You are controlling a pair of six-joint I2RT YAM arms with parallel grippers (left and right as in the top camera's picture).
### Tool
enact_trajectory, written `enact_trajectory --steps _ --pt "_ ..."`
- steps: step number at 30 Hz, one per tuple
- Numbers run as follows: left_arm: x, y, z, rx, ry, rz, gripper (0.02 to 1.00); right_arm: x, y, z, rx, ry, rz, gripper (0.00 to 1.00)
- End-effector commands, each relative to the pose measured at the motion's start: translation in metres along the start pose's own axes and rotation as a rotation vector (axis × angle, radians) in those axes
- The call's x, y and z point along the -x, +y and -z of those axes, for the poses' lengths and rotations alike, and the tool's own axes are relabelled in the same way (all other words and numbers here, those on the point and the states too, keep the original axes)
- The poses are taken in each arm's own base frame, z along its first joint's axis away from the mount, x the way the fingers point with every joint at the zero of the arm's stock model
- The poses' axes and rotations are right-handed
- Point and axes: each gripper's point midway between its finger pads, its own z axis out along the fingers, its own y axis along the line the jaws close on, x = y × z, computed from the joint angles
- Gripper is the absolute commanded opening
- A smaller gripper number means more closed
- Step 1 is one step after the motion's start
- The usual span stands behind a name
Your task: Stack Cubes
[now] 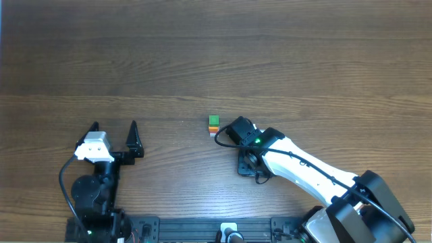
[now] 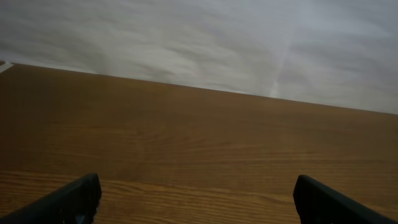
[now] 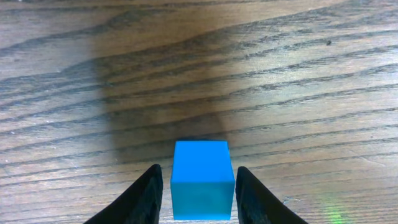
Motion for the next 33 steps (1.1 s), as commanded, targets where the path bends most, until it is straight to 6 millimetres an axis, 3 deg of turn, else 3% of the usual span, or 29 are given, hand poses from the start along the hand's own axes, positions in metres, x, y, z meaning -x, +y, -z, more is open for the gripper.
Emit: enact_trajectory --steps 1,23,33 --pt "-0.002 0.0001 -0.0001 -0.003 0.003 -0.014 0.998 -0.0027 -0.001 -0.0027 -0.008 0.006 0.004 0.371" --pt "-0.002 0.0001 -0.0001 -0.003 0.003 -0.014 1.0 -0.0025 0.001 -0.006 0.008 0.001 0.003 0.343" --pt "-0.002 0.0001 -0.0001 -0.003 0.003 -0.014 1.0 -0.0024 0.0012 -0.006 0.008 0.001 0.0 0.209"
